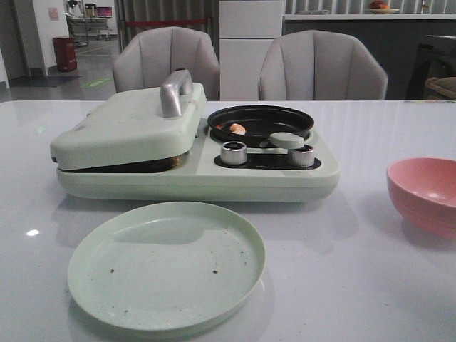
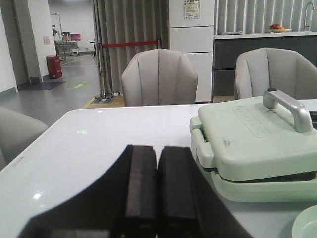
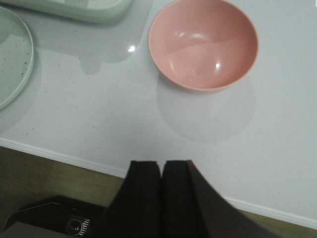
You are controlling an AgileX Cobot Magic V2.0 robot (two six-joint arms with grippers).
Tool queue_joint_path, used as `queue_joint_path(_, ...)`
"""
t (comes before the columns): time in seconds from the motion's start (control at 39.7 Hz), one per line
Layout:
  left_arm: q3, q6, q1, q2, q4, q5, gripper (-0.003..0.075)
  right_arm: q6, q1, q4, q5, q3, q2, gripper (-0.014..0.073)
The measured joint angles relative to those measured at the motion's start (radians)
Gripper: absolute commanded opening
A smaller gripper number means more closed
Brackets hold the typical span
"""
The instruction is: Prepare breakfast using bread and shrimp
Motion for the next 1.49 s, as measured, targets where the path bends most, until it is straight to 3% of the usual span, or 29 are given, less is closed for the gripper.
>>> queue_joint_path(1.21, 0.0, 0.0, 0.0, 0.0, -0.004, -0.007, 0.0099, -0.009, -0.005, 0.0, -0.008, 0.012, -0.024, 0.0046)
queue_joint_path(1.31, 0.0, 0.0, 0.0, 0.0, -0.004, -0.007, 0.0099, -0.012, -0.03, -0.001, -0.086, 0.056, -0.082, 0.0046)
queue_joint_path(1.49, 0.0, 0.0, 0.0, 0.0, -0.004, -0.007, 0.0099, -0.016, -0.1, -0.002, -0.353, 0.225, -0.249, 0.0046)
